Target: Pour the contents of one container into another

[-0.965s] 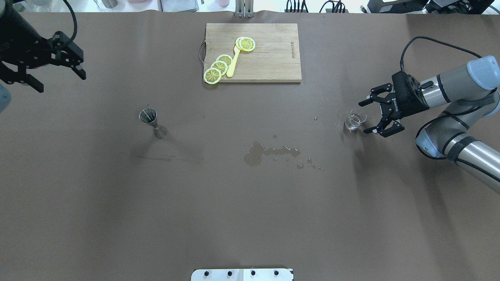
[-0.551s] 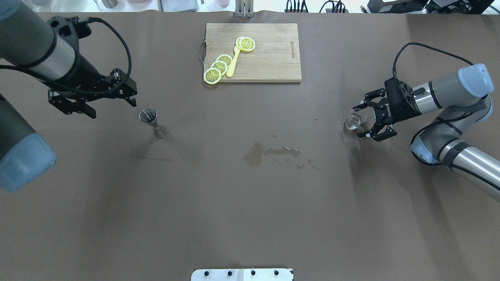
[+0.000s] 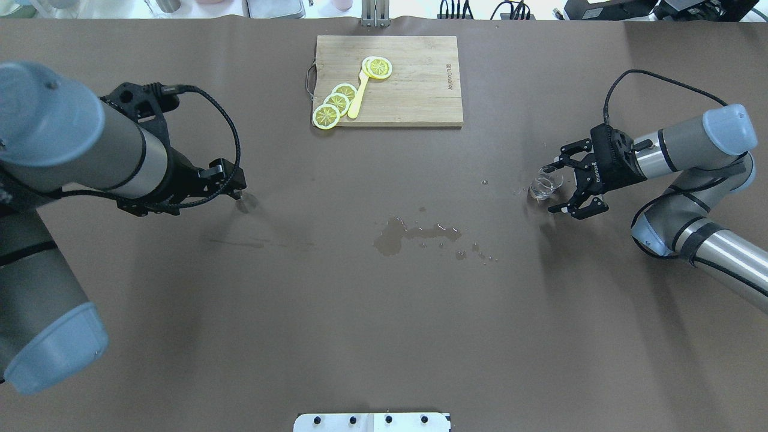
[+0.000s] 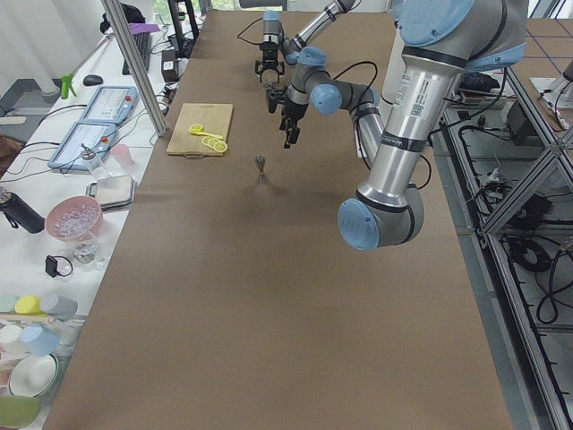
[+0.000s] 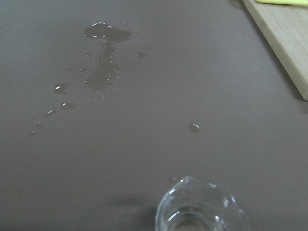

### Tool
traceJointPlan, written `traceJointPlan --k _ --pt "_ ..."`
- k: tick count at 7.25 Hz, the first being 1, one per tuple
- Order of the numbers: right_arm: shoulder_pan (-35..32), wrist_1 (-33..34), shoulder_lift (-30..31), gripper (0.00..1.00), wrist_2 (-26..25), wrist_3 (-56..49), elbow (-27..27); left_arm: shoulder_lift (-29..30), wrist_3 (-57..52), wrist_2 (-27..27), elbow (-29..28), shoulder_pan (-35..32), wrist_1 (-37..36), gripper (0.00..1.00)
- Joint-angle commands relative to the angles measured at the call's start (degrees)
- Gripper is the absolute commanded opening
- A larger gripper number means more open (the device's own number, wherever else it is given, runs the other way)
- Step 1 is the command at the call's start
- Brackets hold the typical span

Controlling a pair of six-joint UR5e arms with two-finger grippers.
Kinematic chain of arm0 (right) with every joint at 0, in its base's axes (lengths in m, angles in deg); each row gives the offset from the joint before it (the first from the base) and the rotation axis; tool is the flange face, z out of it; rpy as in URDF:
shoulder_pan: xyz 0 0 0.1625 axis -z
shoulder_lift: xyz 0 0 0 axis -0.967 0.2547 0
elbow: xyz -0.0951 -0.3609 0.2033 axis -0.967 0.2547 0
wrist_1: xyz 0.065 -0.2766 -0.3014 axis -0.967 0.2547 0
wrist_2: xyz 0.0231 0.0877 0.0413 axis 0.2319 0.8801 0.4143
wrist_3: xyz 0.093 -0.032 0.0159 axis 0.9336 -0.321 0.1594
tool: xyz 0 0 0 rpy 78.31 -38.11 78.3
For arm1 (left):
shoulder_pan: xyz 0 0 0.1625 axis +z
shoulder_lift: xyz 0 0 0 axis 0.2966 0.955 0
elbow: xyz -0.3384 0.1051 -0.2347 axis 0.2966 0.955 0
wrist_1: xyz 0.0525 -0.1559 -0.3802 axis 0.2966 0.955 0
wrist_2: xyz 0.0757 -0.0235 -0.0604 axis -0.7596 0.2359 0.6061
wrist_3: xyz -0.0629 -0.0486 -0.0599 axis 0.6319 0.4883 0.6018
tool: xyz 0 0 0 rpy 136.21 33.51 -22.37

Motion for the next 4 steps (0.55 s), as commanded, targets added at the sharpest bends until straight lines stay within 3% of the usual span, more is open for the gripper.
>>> traceJointPlan --k 1,2,4 --pt "0.01 -2.62 0.07 0.94 -0.54 0.03 0.21 -1.23 -0.41 -20.14 1.63 4.08 -0.86 0.98" --pt "0.01 -3.15 0.07 0.94 -0.63 0.12 0.30 -1.15 -0.41 -26.67 1.72 5.91 -2.96 0.98" --pt "0.18 -3.16 0.07 0.93 -0.63 0.03 1.00 -1.15 0.46 -27.00 -0.63 8.29 -3.25 0.98"
